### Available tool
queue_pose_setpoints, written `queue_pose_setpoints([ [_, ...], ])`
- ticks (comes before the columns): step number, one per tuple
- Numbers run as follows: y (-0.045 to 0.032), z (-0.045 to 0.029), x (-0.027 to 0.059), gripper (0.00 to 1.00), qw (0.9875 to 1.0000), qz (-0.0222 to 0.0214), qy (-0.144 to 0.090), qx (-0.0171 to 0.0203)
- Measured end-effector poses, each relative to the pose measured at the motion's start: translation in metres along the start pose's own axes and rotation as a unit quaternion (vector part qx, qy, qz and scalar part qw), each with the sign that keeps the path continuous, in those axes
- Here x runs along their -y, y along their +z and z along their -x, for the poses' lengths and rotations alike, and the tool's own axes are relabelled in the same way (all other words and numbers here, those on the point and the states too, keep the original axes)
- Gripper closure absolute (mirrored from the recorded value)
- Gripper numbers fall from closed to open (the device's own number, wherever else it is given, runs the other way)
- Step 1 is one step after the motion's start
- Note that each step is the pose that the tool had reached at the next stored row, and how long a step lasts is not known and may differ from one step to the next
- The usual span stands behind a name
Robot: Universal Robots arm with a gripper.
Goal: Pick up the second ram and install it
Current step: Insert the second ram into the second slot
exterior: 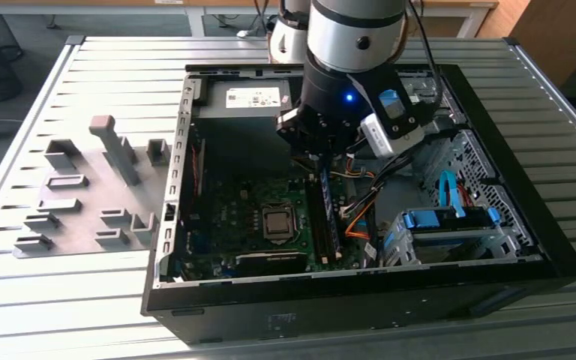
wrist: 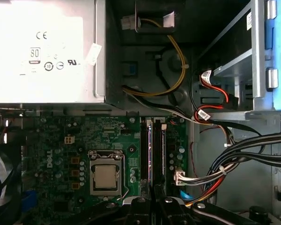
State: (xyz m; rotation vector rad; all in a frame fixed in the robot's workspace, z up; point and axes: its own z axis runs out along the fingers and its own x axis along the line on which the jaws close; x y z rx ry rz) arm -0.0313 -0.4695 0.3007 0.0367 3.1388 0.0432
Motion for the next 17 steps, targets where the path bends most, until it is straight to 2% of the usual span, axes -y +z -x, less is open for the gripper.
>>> queue_pose_setpoints([
  [9,0.0157,0.0010,0.0017,0.86,1.0000,-0.0001,0.000,-0.0001],
  [11,0.0169,0.0010,0.0051,0.86,1.0000,-0.0001,0.000,0.0000],
  [17,0.0180,0.0016,0.0055,0.86,1.0000,0.0000,0.000,0.0000],
])
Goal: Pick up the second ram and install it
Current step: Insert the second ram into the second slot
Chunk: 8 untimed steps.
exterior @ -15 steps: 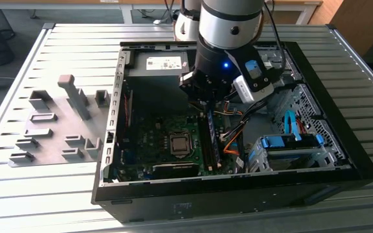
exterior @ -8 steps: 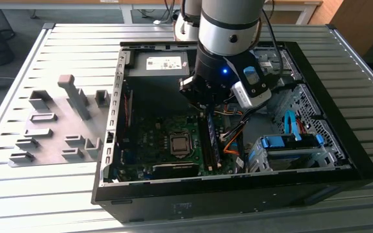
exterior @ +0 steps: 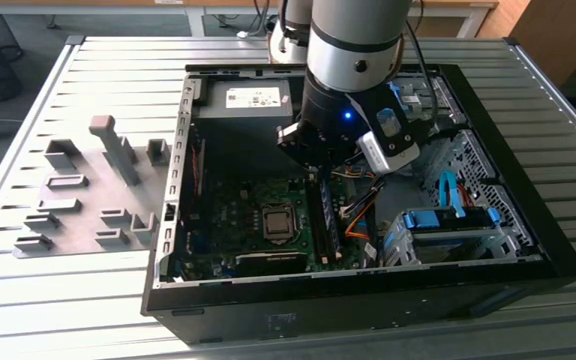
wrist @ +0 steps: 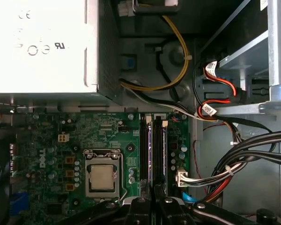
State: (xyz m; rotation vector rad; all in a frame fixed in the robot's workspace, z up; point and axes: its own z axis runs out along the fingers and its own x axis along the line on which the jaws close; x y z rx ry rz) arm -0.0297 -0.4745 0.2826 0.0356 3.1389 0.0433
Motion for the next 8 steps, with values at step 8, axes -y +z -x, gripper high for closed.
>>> queue_pose_setpoints([
  [8,0.0144,0.0030,0.0003,0.86,1.0000,-0.0001,0.001,-0.0008],
])
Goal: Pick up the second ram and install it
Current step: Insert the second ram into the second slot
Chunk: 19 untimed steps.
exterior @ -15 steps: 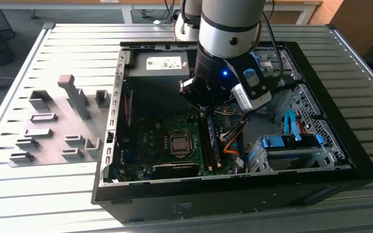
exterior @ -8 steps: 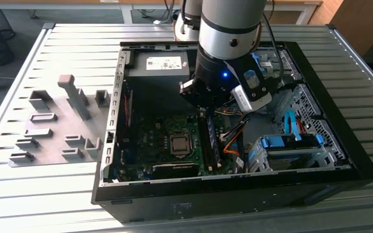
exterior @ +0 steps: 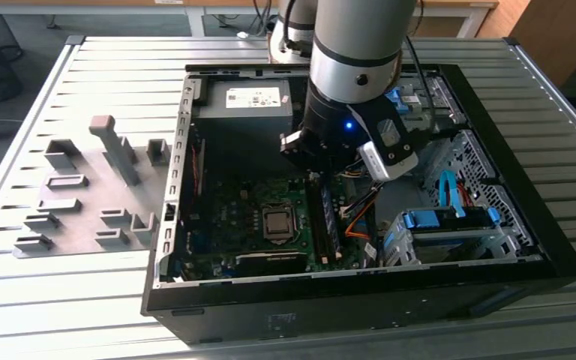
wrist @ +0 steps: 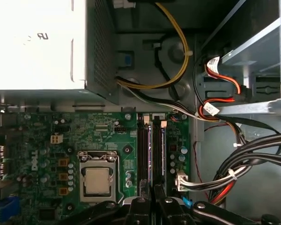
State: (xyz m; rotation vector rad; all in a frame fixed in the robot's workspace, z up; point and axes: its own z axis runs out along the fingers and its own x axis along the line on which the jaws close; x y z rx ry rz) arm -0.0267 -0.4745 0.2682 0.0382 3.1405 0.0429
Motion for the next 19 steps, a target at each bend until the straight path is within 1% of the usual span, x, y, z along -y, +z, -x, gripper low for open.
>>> queue_pose_setpoints([
  [5,0.0086,0.0001,0.0024,0.86,1.0000,0.0000,0.000,0.0000],
  [12,0.0150,0.0002,0.0062,0.86,1.0000,0.0000,0.002,-0.0003],
  [14,0.0196,0.0002,0.0067,0.86,1.0000,0.0001,0.003,-0.0003],
  [19,0.0203,0.0003,0.0067,0.86,1.0000,0.0000,0.003,-0.0003],
])
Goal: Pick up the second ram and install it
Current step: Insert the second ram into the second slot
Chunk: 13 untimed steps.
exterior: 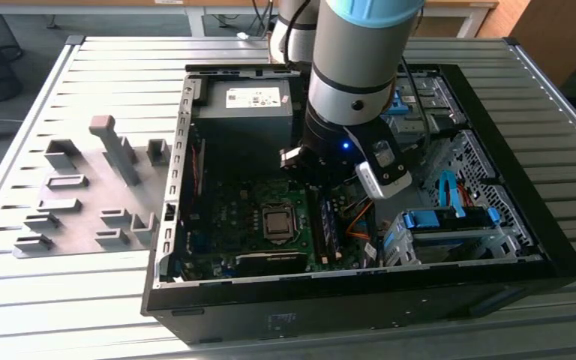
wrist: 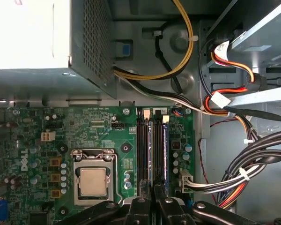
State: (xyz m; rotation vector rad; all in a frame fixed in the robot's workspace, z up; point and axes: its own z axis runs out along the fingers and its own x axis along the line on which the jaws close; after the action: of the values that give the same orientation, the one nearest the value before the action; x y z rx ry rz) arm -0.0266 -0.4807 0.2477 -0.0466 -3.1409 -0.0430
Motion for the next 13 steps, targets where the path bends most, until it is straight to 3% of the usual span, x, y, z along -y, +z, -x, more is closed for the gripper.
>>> queue_pose_setpoints([
  [4,0.0004,0.0000,0.0000,0.86,1.0000,0.0001,0.000,0.0000],
  [10,0.0101,0.0000,0.0011,0.86,1.0000,0.0000,0.001,-0.0003],
  [13,0.0112,0.0000,0.0019,0.86,1.0000,0.0000,0.002,-0.0003],
])
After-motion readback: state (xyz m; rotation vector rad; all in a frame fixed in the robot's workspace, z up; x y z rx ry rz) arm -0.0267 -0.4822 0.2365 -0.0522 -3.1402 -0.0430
